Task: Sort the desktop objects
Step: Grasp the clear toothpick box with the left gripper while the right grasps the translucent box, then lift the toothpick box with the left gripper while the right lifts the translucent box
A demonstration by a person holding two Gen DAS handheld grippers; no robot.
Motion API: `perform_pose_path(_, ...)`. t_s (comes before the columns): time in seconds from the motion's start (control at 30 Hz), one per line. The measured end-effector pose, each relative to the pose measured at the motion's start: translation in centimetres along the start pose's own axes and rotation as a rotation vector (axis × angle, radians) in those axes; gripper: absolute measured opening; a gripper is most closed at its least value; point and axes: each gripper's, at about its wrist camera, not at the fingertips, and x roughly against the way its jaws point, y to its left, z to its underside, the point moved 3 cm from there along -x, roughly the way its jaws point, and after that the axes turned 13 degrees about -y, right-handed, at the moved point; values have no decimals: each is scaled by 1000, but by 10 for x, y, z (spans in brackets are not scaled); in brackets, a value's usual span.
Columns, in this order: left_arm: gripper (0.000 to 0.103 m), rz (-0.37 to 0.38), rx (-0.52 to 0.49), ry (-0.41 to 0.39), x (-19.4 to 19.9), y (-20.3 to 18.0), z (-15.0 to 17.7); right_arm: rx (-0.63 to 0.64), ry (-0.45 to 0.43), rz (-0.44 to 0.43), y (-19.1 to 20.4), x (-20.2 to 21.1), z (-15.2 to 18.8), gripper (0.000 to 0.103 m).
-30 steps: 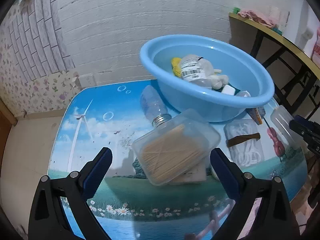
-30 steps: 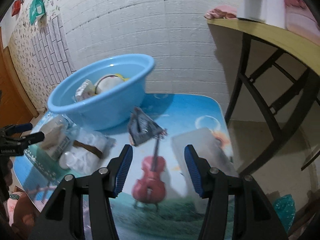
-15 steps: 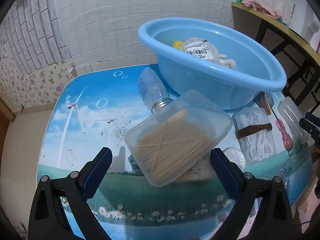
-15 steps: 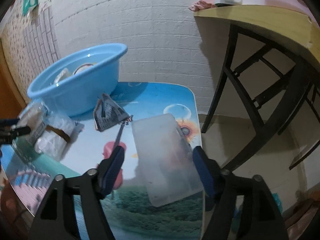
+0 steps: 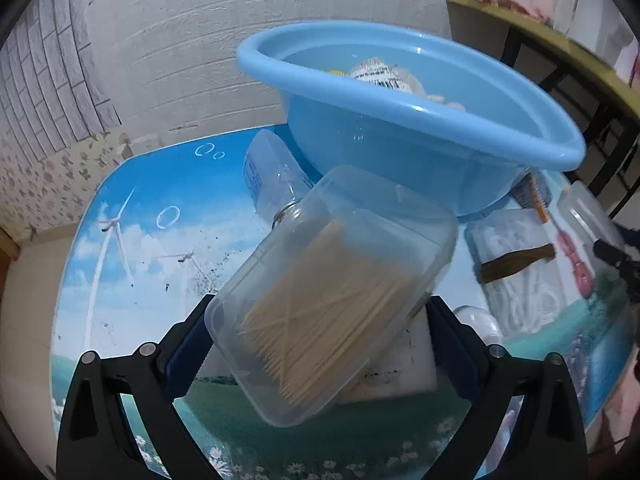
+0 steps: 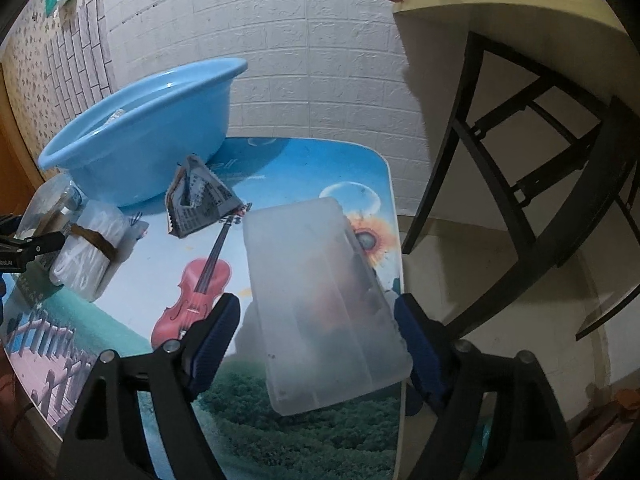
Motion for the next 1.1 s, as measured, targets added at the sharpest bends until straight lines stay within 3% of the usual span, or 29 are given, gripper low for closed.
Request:
perform_pose_path(0.07, 94, 21, 21, -6, 4, 2, 0, -12, 4, -9, -1, 0, 1, 79)
perform_pose_path(0.13, 87, 44, 23, -7, 7, 2, 1, -32, 15, -26, -2, -1, 3, 65)
perform_pose_path(0.33, 67, 43, -14, -37, 21, -5, 2, -27, 29, -60, 8, -1, 7, 61)
perform_pose_path(0.77, 66, 36, -4, -50, 44, 1, 13, -3, 35, -116, 44, 17, 13, 61)
perform_pose_path(1.1, 64, 2, 45, -67, 65, 29, 28, 54, 59, -141, 74, 26, 21, 61)
